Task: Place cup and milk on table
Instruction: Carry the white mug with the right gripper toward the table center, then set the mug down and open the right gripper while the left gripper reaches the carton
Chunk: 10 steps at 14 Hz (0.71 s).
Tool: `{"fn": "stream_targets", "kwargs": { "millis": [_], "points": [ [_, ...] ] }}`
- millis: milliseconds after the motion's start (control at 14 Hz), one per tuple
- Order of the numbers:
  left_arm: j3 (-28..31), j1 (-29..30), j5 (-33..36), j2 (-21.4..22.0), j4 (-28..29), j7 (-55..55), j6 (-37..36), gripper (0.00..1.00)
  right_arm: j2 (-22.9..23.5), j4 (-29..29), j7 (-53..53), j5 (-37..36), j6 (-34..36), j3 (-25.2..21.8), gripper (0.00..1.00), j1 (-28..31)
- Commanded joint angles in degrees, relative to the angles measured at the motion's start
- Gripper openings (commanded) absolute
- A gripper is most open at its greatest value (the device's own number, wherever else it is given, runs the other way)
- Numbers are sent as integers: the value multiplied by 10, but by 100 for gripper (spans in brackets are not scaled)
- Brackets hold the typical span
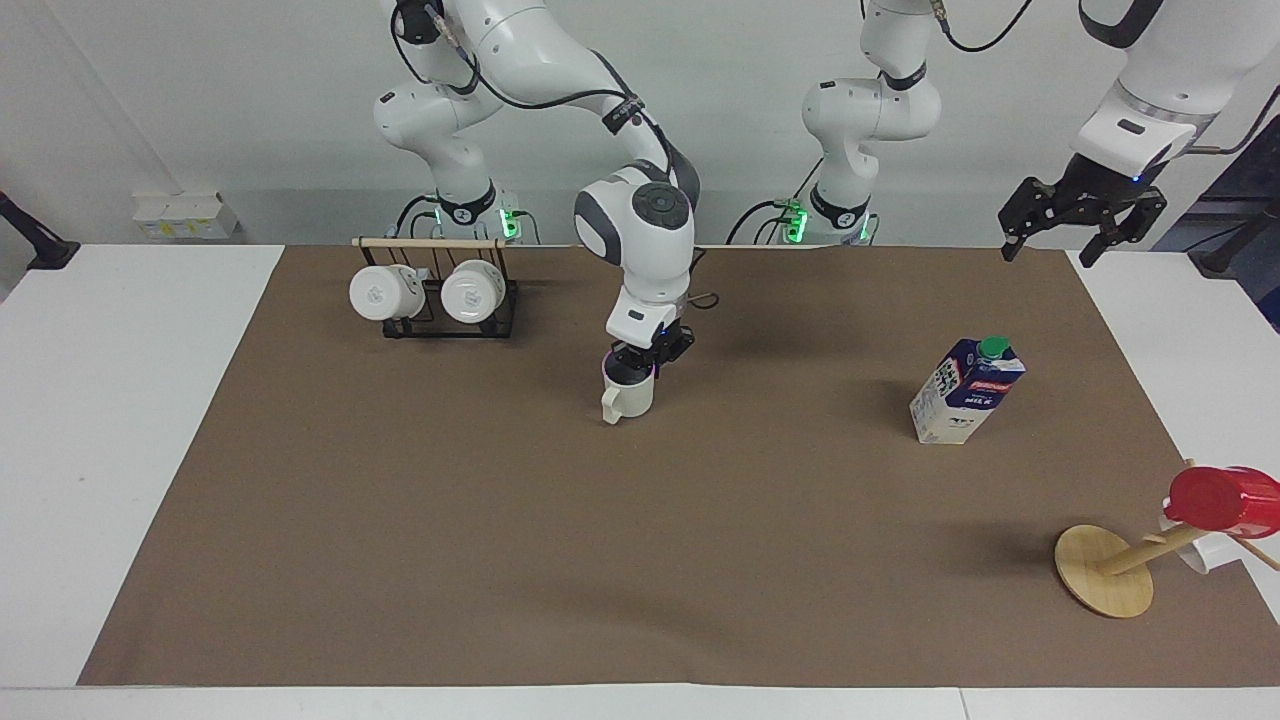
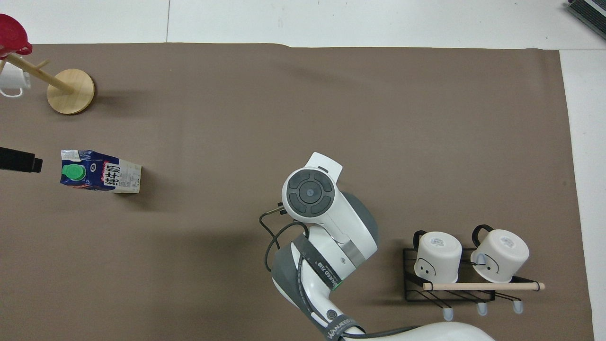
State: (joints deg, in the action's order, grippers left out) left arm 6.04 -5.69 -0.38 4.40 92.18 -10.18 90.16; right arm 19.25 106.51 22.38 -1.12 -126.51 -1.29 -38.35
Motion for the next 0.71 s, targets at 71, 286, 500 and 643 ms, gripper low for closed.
{"fn": "stream_targets", "kwargs": {
  "millis": [71,286,500,643],
  "points": [
    [4,-7,-1,10,5,2,-5,100,-13,6,24,2,-7,5,100,6],
    [2,-4,-1,10,10,-5,9,100,-23,-21,38,3,-1,4,100,10],
    [2,-4,-1,6,22,-5,35,100,-59,-23,37,4,13,3,100,32],
    [2,-5,-1,3,36,-4,52,100,-82,-31,36,4,51,2,100,45]
  ]
}}
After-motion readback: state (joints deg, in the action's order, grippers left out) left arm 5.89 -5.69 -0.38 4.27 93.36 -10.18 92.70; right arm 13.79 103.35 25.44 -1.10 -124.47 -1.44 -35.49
